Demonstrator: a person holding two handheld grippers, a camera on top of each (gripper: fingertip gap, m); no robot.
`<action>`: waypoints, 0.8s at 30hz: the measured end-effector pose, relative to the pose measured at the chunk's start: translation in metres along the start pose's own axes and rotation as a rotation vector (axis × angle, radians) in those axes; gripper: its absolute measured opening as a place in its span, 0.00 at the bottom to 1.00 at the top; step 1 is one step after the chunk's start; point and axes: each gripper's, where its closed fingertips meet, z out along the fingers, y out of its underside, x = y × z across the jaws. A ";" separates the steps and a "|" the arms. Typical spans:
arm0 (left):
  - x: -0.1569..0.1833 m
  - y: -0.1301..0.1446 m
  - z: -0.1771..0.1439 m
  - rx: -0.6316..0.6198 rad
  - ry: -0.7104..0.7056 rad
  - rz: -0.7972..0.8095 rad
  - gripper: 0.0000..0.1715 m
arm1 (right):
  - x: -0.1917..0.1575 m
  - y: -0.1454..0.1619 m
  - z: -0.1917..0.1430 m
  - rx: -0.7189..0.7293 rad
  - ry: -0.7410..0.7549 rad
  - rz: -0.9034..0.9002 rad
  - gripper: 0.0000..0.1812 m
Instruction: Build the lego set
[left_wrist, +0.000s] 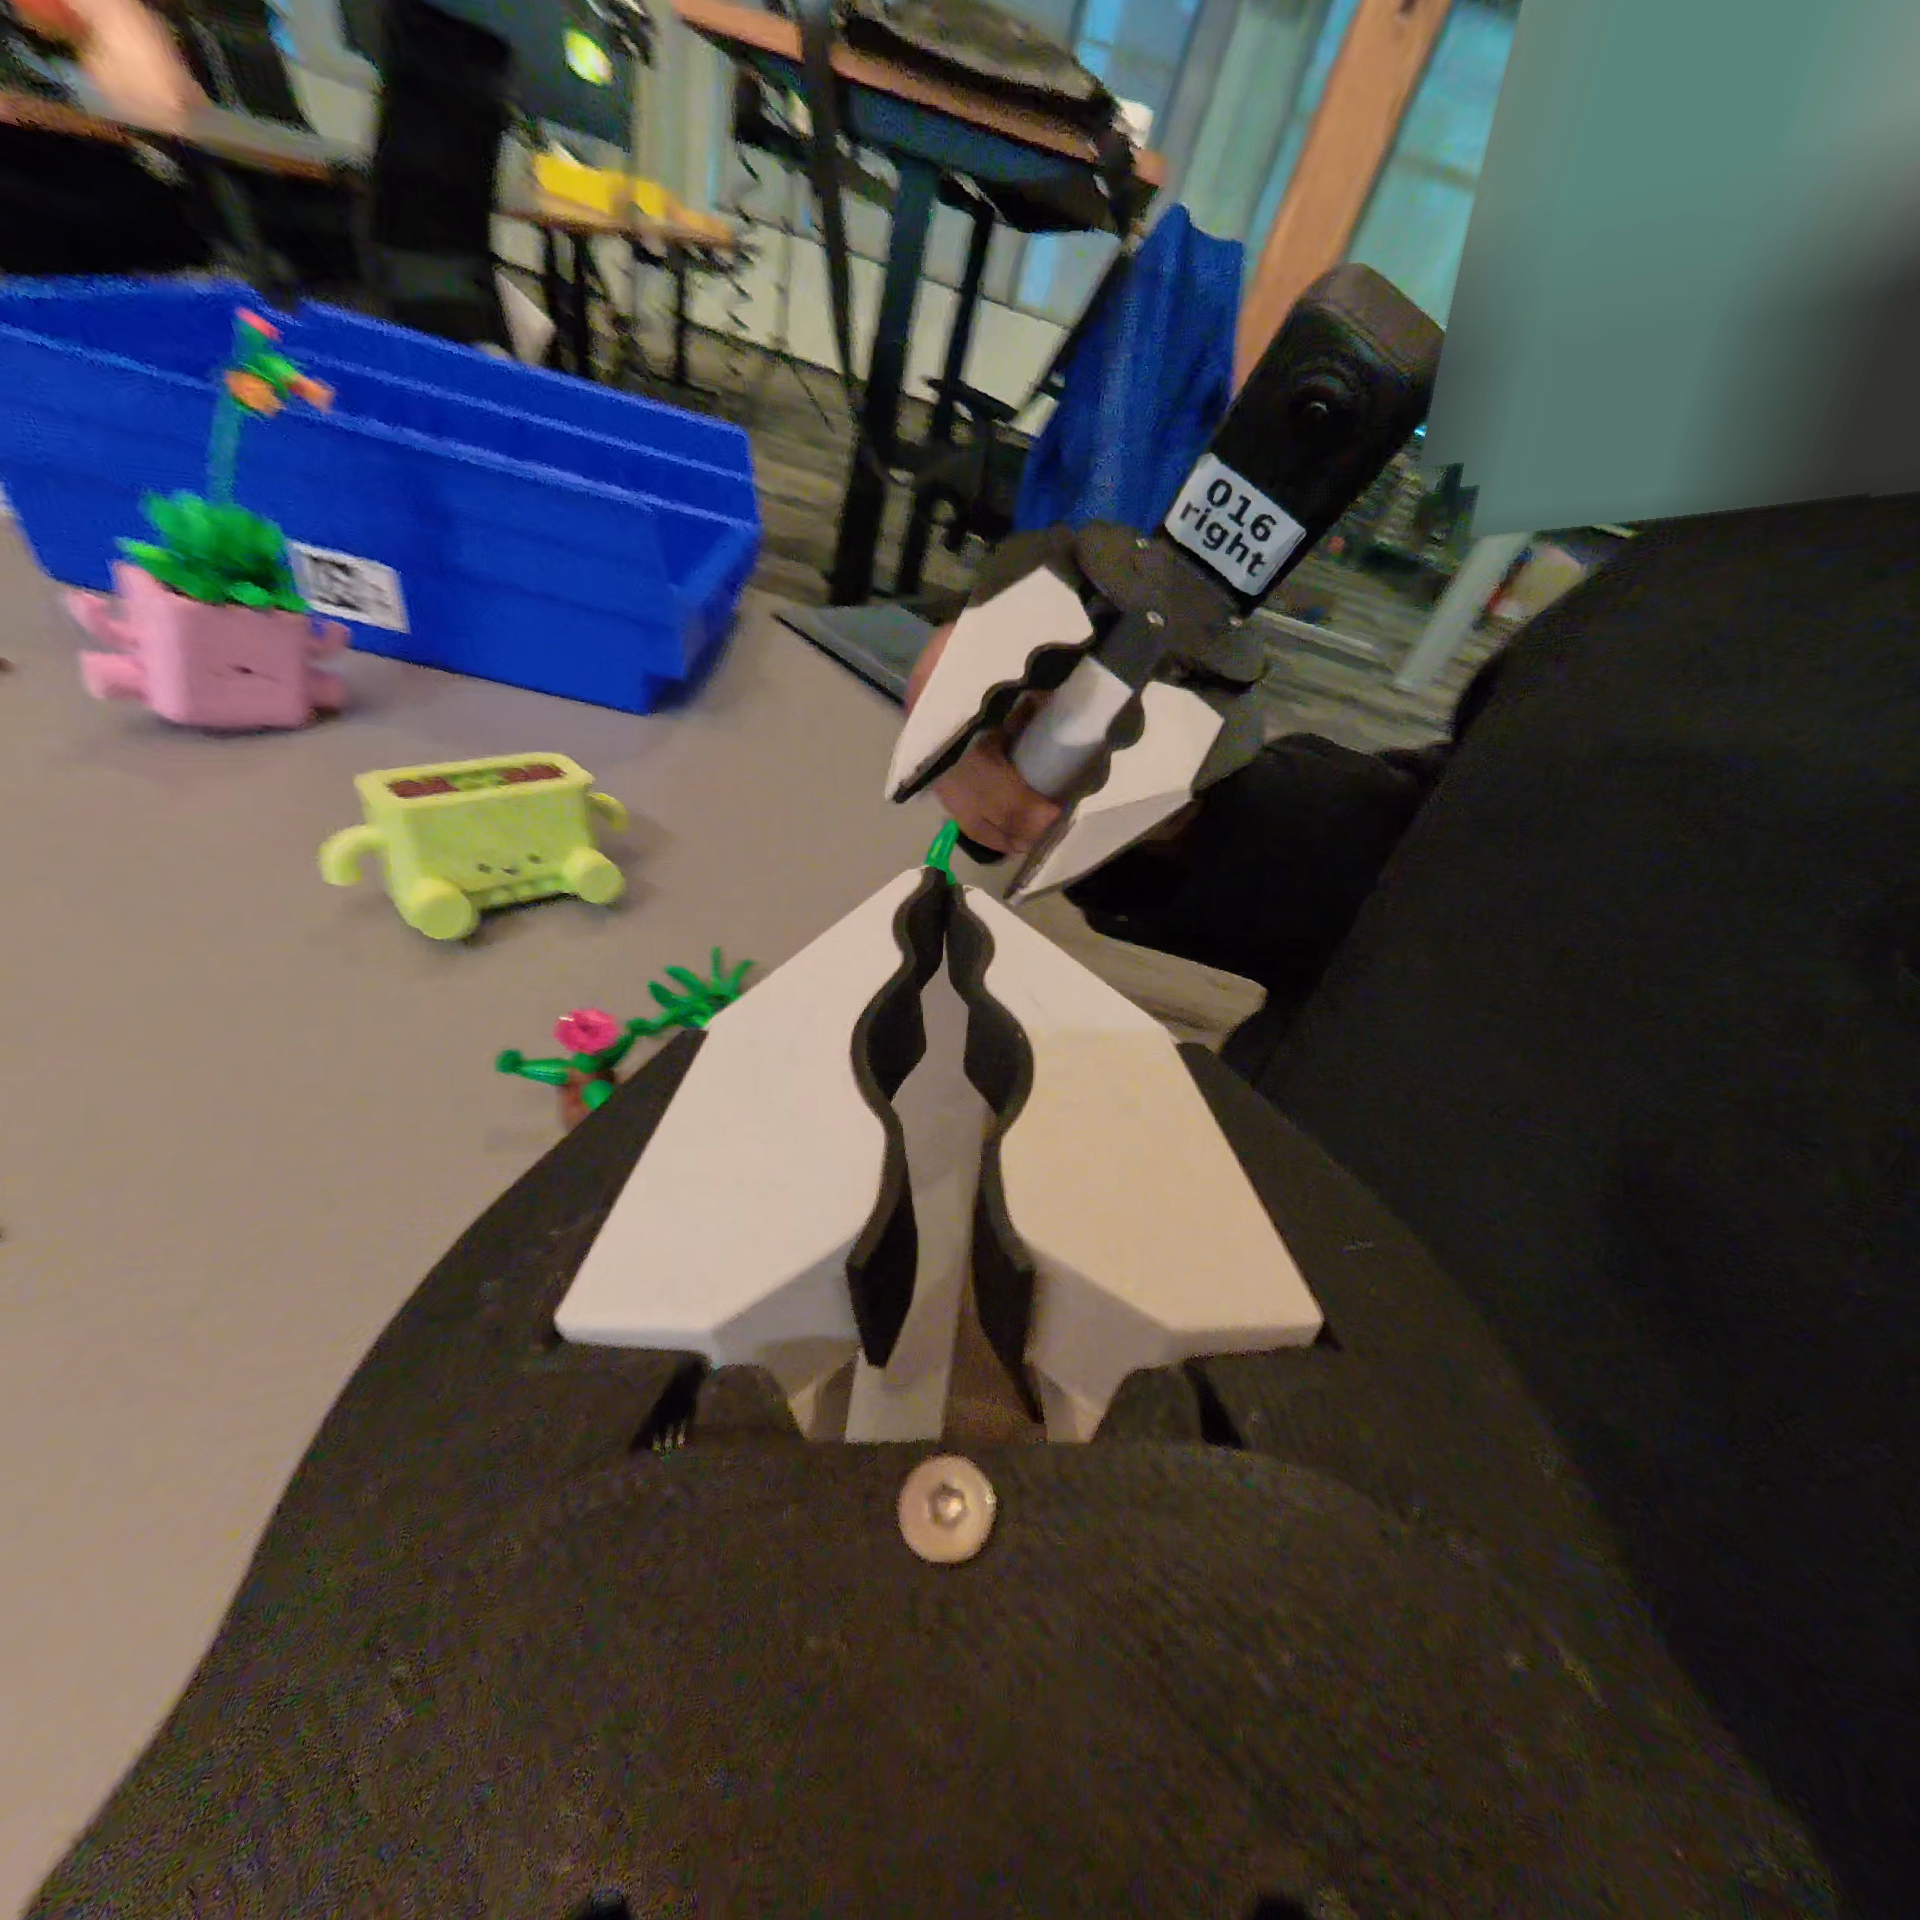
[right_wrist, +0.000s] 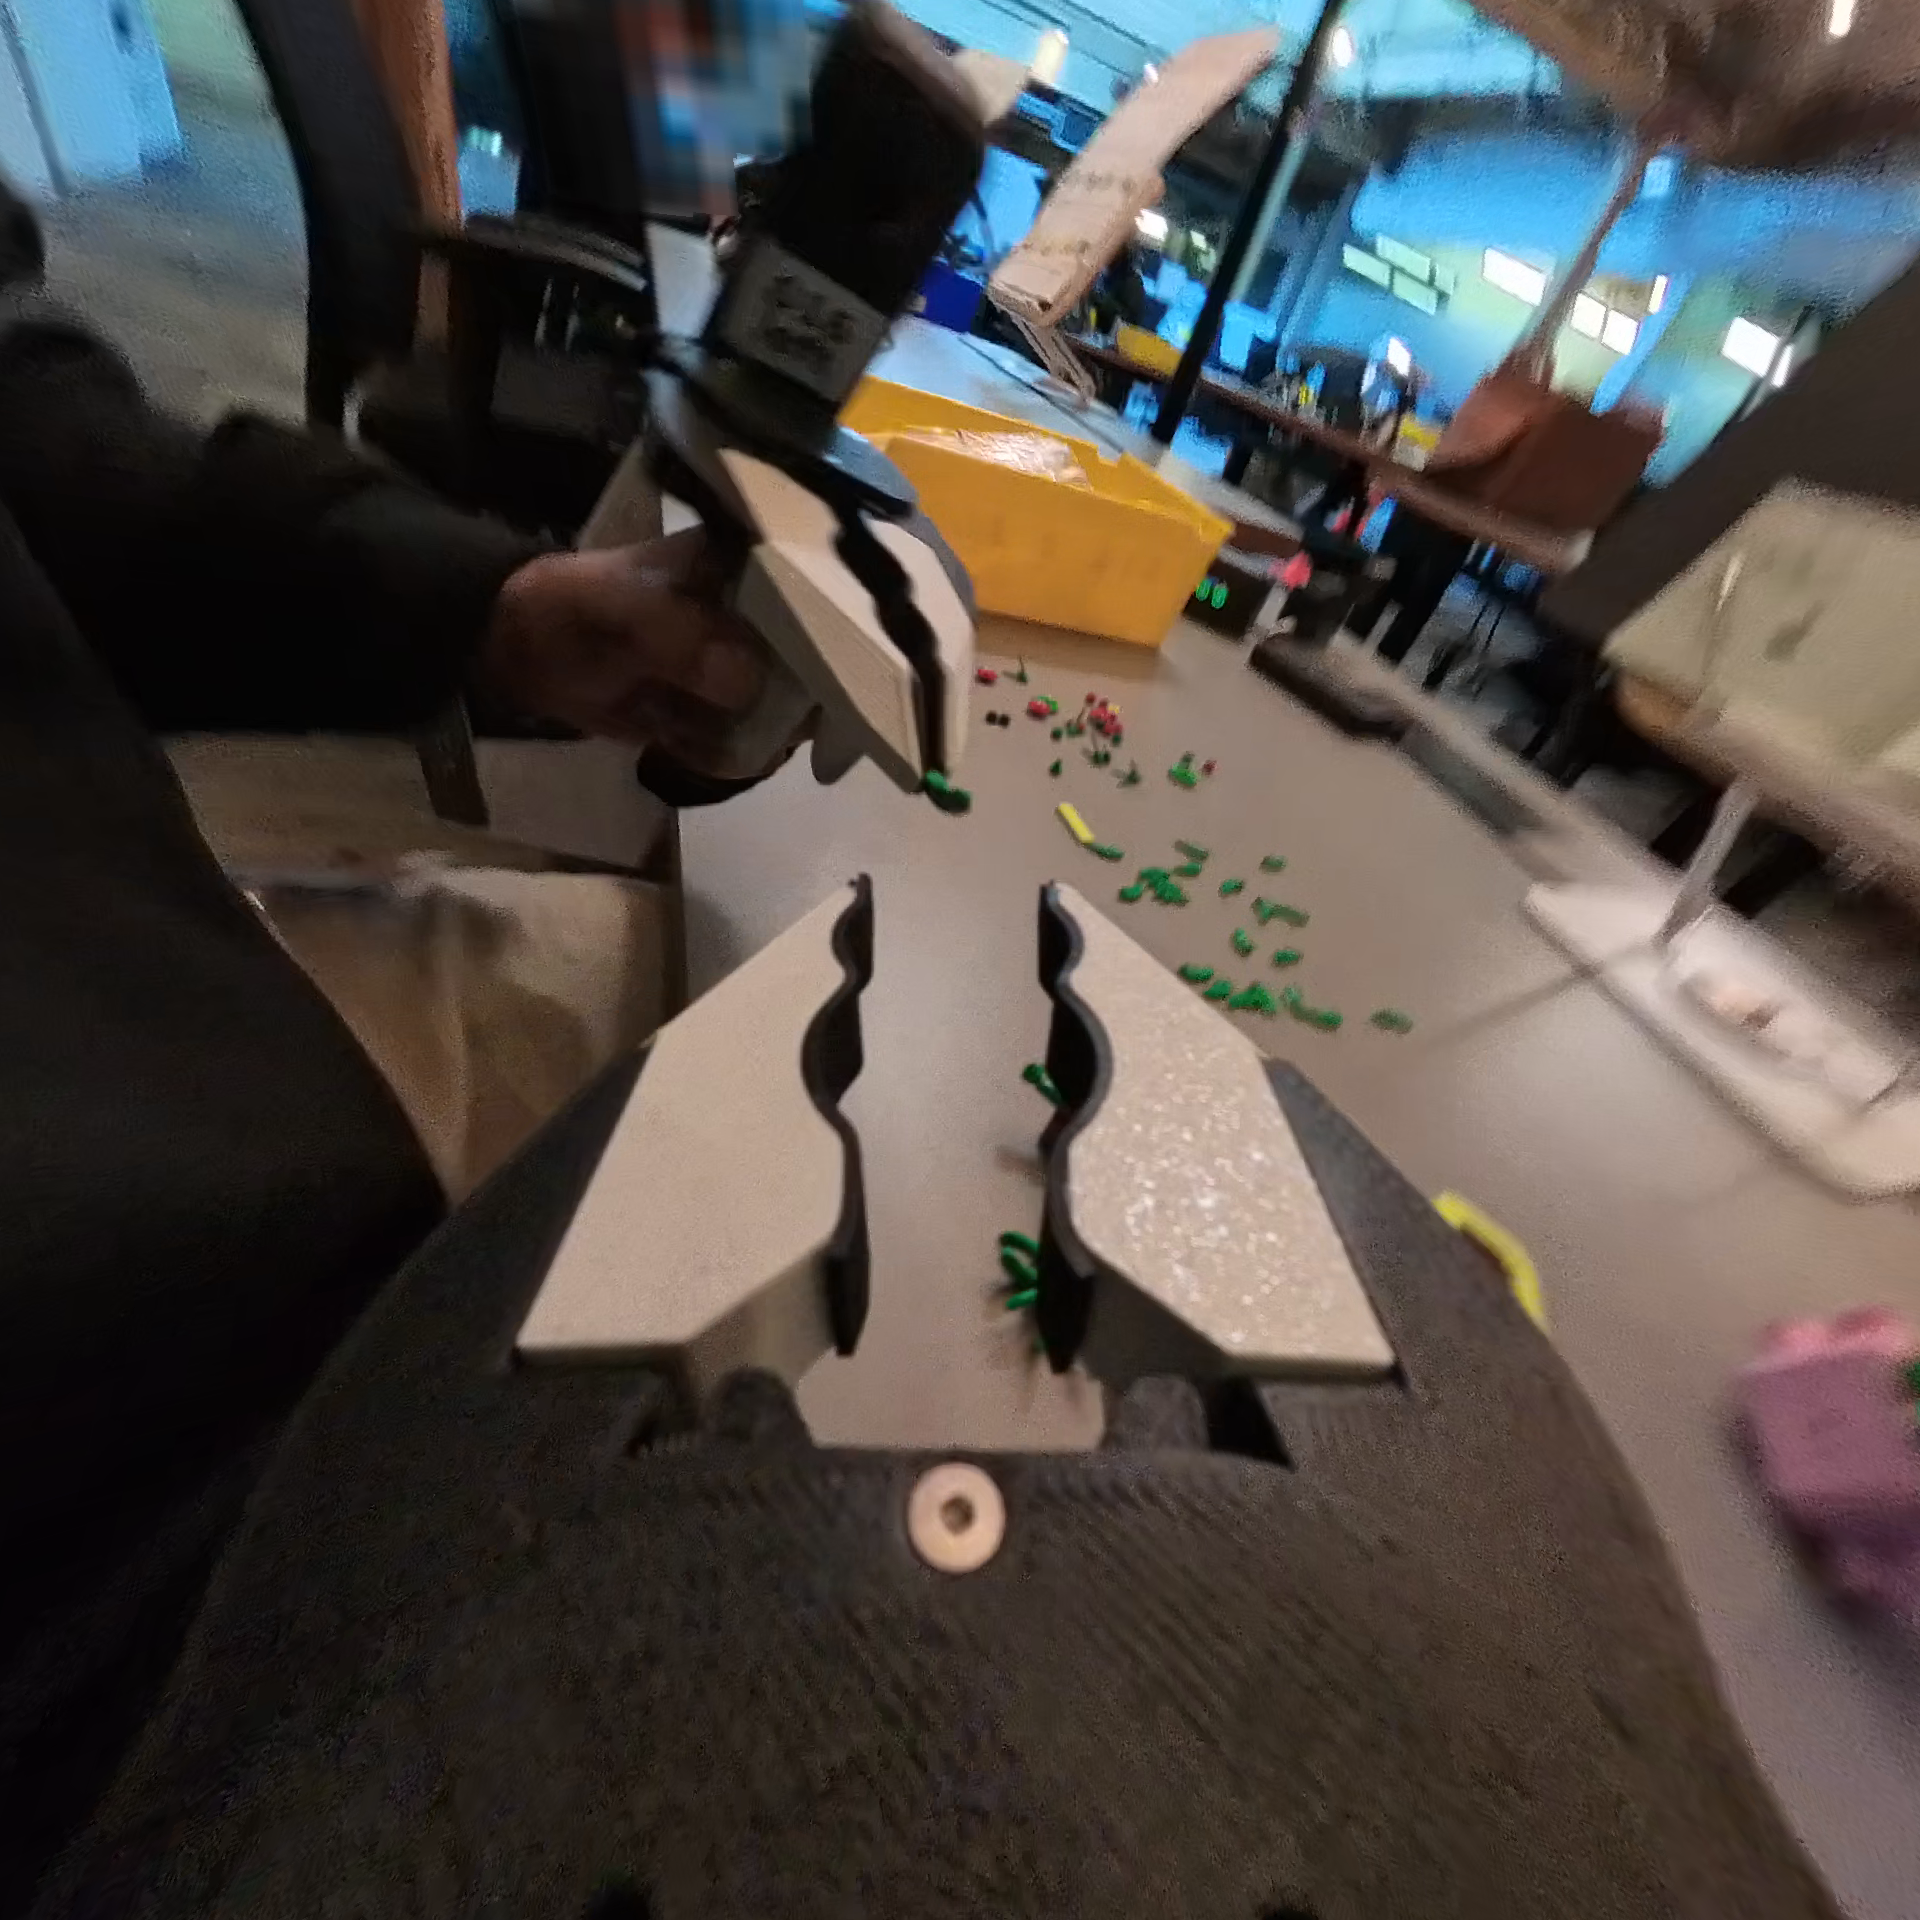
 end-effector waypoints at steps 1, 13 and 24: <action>0.004 0.003 0.003 -0.022 0.040 -0.027 0.00 | -0.005 -0.002 0.000 0.010 0.003 -0.098 0.15; 0.021 0.025 0.017 -0.123 0.250 -0.122 0.00 | -0.030 0.008 0.002 -0.036 -0.159 -0.198 0.02; -0.001 0.034 0.021 -0.109 0.156 -0.114 0.14 | -0.011 0.021 -0.010 -0.099 -0.095 0.024 0.01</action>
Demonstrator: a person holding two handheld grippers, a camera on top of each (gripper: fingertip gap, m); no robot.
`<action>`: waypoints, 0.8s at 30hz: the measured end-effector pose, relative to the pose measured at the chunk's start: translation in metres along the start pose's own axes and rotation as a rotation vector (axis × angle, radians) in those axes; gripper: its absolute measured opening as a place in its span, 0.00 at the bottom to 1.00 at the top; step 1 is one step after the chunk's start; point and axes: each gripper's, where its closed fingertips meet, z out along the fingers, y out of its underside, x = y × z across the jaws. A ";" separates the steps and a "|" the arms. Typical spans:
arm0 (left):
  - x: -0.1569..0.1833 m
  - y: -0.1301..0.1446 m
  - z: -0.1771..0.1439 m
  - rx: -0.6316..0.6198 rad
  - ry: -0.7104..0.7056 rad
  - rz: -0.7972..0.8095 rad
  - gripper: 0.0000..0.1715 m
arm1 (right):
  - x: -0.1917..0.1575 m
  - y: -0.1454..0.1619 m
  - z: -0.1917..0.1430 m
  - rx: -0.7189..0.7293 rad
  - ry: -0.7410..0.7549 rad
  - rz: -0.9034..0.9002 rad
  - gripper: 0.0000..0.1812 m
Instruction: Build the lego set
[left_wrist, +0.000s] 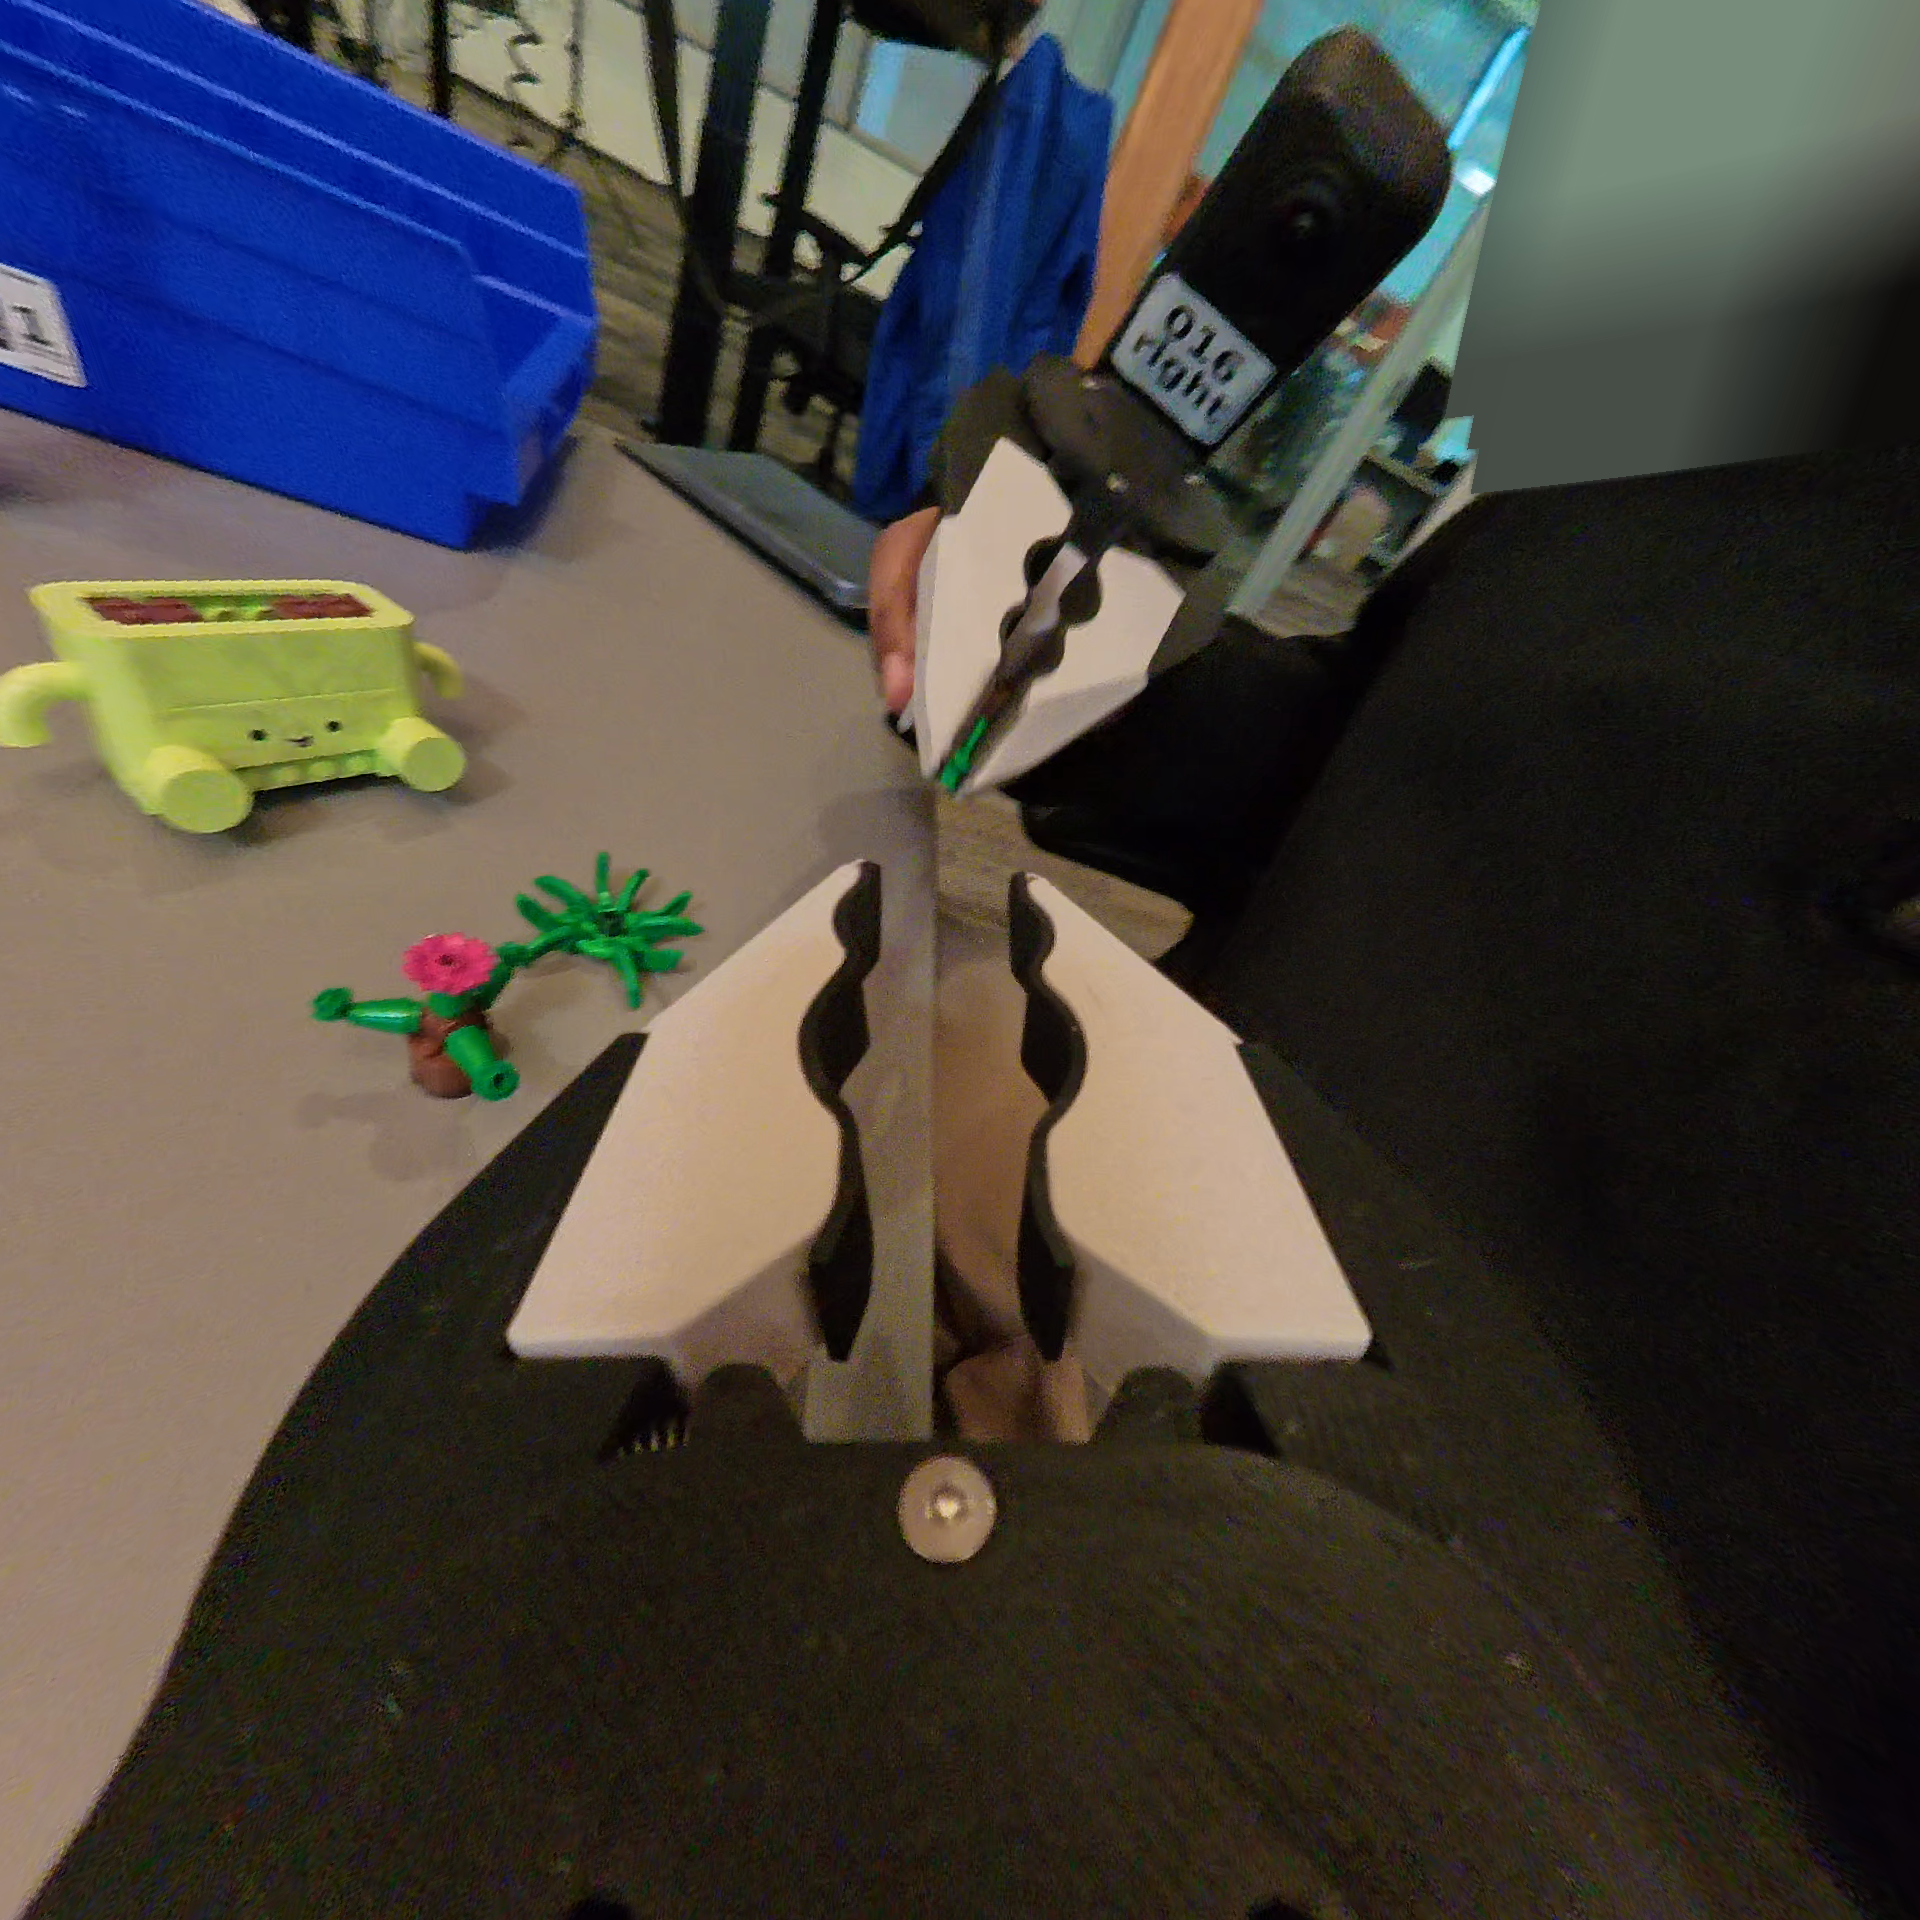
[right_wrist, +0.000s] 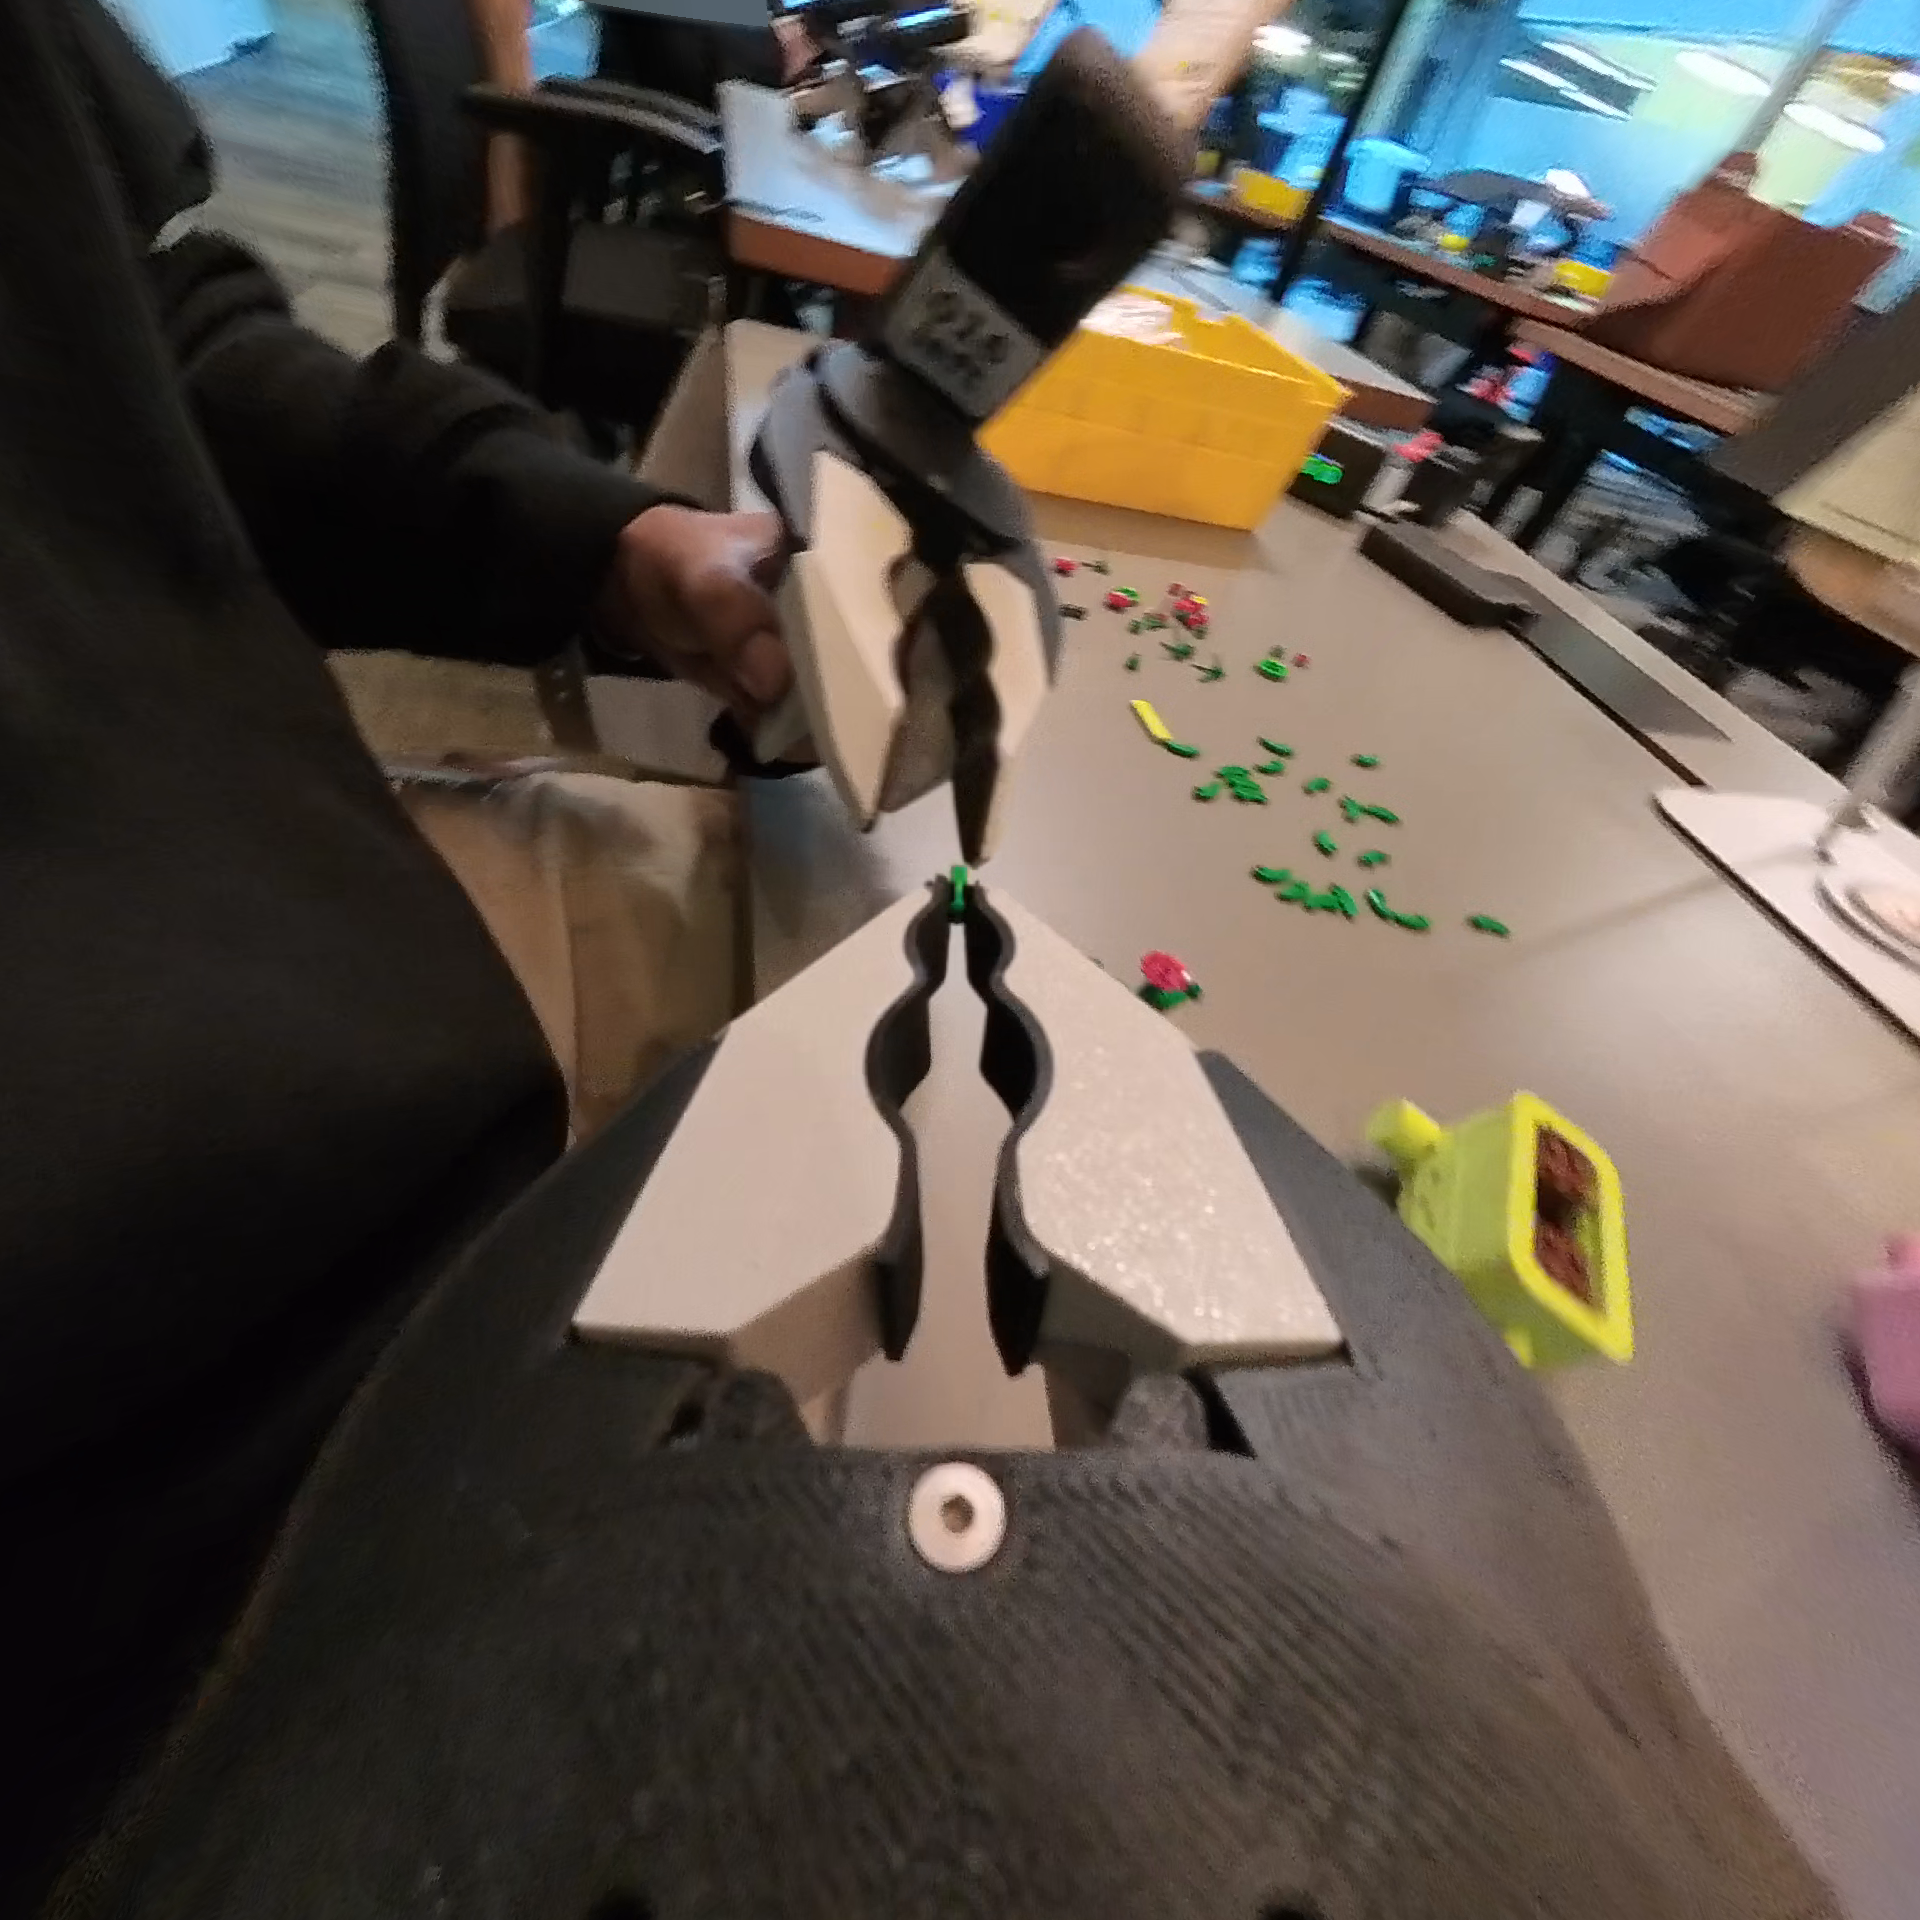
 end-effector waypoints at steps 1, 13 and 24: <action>-0.005 0.002 0.001 -0.014 -0.041 0.019 0.17 | 0.006 0.003 -0.007 0.010 0.052 0.048 0.01; -0.063 0.011 0.068 -0.467 -0.276 0.235 0.46 | 0.011 0.066 -0.046 -0.017 0.280 0.320 0.01; -0.084 0.043 0.054 -0.757 -0.315 0.104 0.49 | 0.007 0.047 -0.066 0.127 0.245 0.325 0.01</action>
